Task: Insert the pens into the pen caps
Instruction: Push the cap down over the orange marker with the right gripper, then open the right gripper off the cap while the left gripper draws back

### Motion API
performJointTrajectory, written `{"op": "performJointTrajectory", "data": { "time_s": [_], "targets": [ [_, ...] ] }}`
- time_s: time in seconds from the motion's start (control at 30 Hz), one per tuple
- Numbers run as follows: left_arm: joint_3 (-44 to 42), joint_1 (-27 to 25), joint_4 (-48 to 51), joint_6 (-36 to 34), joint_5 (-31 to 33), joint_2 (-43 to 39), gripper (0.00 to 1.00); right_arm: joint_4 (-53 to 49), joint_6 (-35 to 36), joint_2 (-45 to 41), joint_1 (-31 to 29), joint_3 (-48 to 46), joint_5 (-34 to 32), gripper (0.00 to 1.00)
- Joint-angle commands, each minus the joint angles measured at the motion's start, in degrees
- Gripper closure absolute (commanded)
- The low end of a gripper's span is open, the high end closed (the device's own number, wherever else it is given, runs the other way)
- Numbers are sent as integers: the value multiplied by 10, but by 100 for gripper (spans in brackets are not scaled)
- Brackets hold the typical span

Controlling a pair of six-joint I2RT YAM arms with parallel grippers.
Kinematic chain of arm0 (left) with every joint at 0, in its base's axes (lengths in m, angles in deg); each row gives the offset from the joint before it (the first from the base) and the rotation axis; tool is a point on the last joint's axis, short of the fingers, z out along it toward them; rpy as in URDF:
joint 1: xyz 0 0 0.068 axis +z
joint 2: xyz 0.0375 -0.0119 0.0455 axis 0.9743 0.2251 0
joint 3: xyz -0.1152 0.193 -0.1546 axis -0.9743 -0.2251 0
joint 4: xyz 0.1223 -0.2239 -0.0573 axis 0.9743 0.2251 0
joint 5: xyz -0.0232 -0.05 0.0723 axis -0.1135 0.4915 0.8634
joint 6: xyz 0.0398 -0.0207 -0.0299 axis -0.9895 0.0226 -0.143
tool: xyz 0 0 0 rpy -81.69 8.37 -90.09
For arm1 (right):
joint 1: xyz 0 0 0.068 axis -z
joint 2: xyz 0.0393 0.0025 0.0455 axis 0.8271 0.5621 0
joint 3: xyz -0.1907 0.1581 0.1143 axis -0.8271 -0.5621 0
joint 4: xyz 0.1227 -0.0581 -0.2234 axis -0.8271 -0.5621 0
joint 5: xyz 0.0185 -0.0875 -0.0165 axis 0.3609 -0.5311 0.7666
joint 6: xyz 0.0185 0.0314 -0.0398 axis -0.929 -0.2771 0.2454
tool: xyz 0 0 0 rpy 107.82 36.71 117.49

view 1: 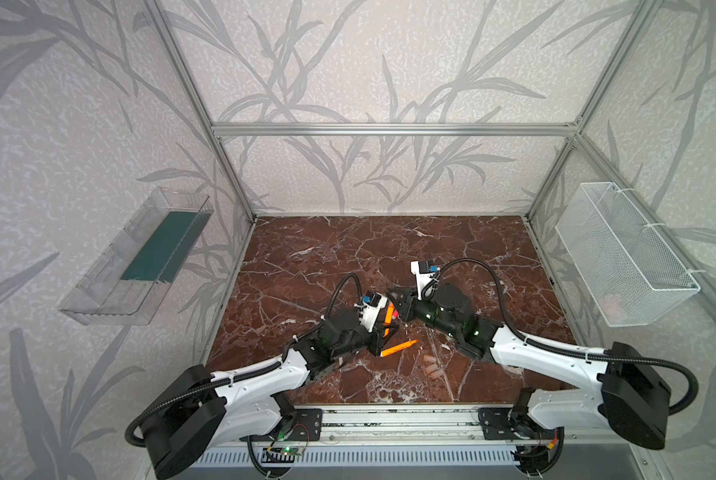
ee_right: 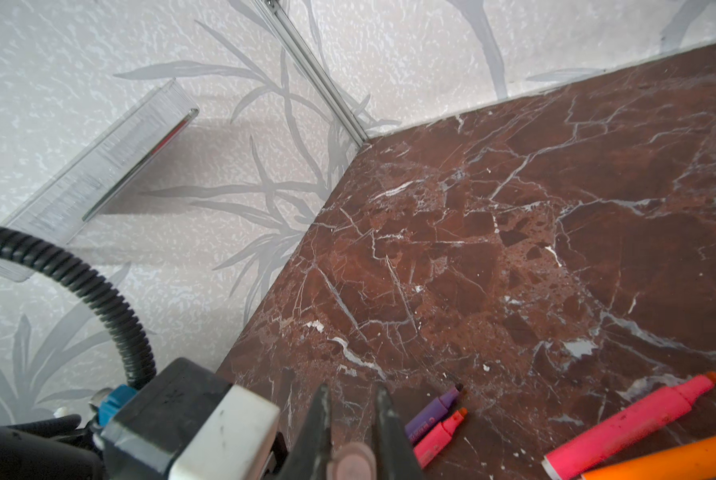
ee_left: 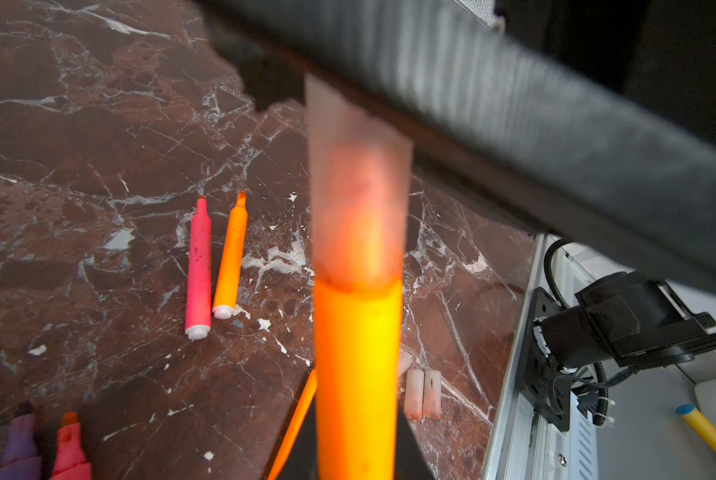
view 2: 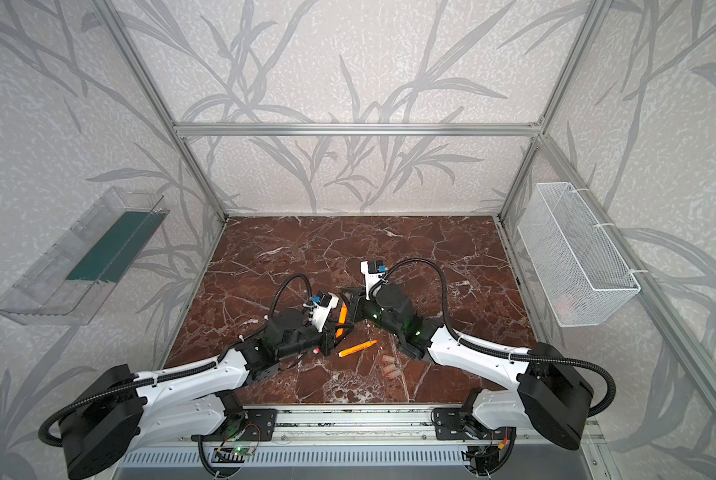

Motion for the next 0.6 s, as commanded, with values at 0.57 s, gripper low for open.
{"op": "performJointTrajectory", "data": {
  "time_s": [0.57],
  "targets": [
    [201, 112, 53, -79, 166, -6, 100, 0, -31, 65, -111, -36, 12, 100]
  ]
}}
